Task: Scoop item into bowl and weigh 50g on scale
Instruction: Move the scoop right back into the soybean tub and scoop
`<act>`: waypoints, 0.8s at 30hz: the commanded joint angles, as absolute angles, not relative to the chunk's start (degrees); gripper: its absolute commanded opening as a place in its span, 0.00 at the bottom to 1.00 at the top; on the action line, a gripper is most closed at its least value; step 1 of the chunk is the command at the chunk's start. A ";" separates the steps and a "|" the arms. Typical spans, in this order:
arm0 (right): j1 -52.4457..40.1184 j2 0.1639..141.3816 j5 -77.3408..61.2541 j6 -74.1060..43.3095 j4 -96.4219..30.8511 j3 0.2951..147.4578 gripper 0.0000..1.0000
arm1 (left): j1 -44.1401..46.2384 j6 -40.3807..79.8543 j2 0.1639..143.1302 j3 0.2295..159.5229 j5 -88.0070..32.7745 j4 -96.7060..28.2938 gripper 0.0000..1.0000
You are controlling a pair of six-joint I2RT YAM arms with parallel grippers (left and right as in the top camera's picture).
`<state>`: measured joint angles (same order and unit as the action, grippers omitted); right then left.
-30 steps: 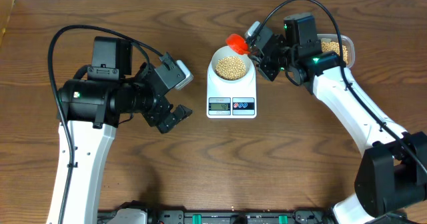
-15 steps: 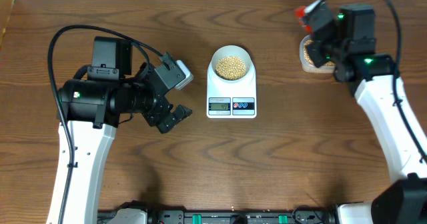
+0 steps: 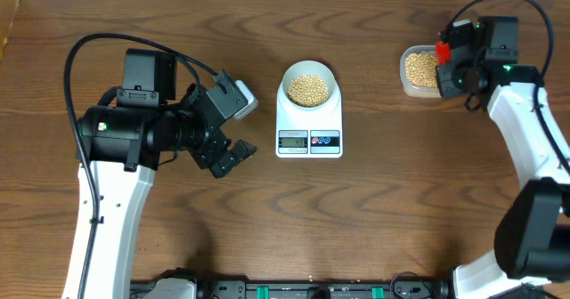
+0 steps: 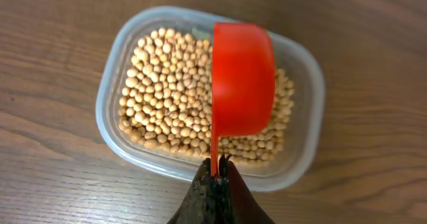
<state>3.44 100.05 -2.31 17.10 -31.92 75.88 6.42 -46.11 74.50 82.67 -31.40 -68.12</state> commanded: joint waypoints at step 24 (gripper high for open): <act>6.70 105.38 -12.67 6.44 -30.83 75.99 0.01 | 6.13 -45.58 74.59 84.07 -32.14 -68.31 0.98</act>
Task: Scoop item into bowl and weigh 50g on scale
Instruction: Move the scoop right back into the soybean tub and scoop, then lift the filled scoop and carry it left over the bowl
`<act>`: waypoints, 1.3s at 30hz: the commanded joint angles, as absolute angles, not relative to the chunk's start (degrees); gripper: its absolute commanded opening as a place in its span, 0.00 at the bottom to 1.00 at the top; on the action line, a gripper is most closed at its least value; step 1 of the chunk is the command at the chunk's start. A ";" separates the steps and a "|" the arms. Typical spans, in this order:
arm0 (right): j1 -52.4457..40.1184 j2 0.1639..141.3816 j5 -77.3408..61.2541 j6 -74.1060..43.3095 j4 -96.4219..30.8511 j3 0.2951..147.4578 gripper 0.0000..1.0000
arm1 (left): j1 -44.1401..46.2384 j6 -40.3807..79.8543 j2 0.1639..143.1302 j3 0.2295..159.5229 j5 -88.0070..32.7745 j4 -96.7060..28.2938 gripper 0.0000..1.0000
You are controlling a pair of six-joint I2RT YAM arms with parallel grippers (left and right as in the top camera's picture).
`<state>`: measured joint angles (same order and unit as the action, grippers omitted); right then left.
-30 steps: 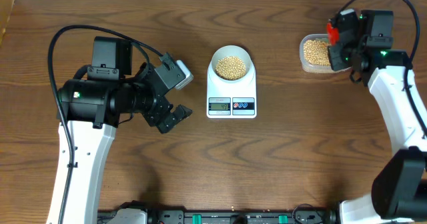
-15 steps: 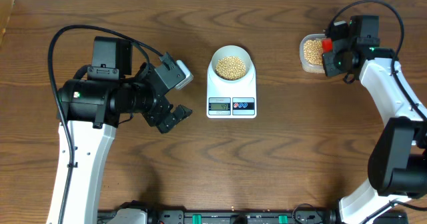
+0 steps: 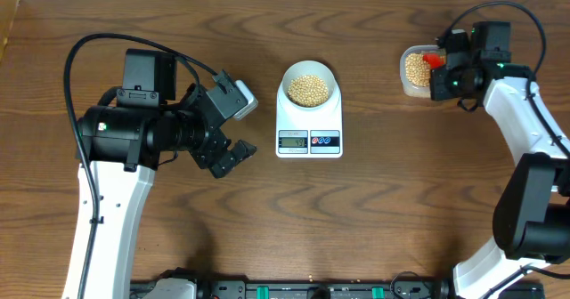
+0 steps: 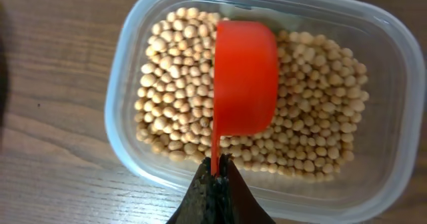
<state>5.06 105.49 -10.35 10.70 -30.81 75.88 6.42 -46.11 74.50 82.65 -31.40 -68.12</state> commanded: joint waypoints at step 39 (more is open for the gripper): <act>9.82 105.21 -65.08 4.27 -26.79 75.99 0.01 | 6.13 -45.60 74.59 84.07 -32.14 -68.31 0.98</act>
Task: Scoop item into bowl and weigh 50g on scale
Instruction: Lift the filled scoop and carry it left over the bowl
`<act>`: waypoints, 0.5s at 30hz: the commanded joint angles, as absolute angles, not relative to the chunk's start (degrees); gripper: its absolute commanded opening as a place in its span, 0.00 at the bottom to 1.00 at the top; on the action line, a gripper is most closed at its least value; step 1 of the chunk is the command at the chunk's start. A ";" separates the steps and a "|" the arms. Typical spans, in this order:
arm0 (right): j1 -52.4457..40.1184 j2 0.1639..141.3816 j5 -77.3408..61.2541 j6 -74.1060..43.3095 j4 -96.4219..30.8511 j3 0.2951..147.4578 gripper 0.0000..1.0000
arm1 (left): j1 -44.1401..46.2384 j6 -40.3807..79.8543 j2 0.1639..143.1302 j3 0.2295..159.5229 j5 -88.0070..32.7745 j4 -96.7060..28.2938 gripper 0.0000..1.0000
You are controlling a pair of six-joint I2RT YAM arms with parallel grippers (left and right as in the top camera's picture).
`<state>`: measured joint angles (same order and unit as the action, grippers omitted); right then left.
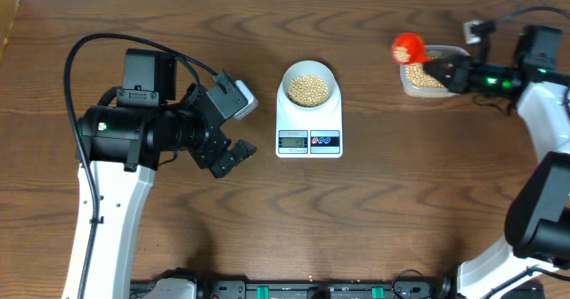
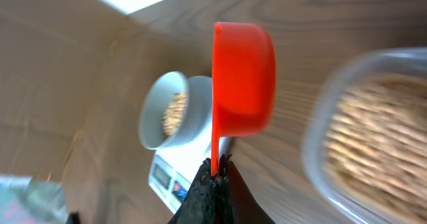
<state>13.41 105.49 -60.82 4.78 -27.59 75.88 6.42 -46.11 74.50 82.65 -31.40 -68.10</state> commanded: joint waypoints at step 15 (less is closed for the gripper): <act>-10.17 105.21 -50.43 10.98 -21.63 75.99 0.01 | 6.13 -45.58 74.59 84.07 -32.14 -68.31 0.98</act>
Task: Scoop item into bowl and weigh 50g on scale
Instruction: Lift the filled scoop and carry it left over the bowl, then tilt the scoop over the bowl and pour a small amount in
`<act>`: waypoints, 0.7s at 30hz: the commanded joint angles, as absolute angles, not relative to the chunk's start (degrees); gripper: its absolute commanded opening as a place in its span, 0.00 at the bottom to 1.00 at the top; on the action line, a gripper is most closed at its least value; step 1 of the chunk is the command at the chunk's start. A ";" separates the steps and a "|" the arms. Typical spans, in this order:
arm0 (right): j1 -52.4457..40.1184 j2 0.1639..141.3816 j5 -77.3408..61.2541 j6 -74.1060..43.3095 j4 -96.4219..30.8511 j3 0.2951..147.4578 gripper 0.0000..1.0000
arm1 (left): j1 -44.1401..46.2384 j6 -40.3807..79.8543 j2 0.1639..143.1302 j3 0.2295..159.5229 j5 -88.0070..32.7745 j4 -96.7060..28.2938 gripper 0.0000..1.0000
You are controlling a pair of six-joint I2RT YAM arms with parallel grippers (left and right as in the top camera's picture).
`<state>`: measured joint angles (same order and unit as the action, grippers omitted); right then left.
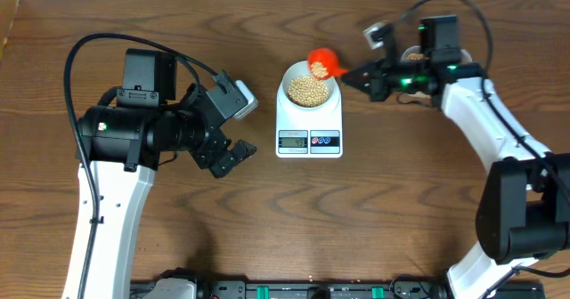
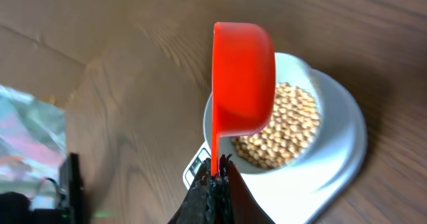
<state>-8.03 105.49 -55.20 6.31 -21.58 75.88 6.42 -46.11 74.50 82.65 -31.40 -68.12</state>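
Observation:
My right gripper (image 1: 349,74) (image 2: 217,173) is shut on the thin handle of a red scoop (image 1: 324,64) (image 2: 243,77). The scoop hangs over the right rim of the white bowl (image 1: 292,75) (image 2: 300,69), which is full of soybeans and stands on the white scale (image 1: 309,125) (image 2: 333,171). The wrist view shows only the scoop's outer side, so its contents are hidden. My left gripper (image 1: 233,155) is open, low and well left of the scale, holding nothing.
The clear container of soybeans (image 1: 411,58) at the back right is mostly hidden under my right arm. The scale's display and buttons (image 1: 308,140) face the front. My left arm fills the table's left side.
My right gripper has carried the red scoop leftward, from beside the bean container to over the bowl's right rim. The left arm has not moved.
First the scoop hung over the bean container in my right gripper. Then it was closer down over the beans. Later it was held out to the container's left, toward the scale, and now it is above the bowl. The left arm stayed still throughout.

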 commanded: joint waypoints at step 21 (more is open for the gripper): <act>-13.45 104.42 -39.03 18.79 -19.97 75.99 0.01 | 6.13 -45.60 74.59 84.09 -32.14 -68.31 0.98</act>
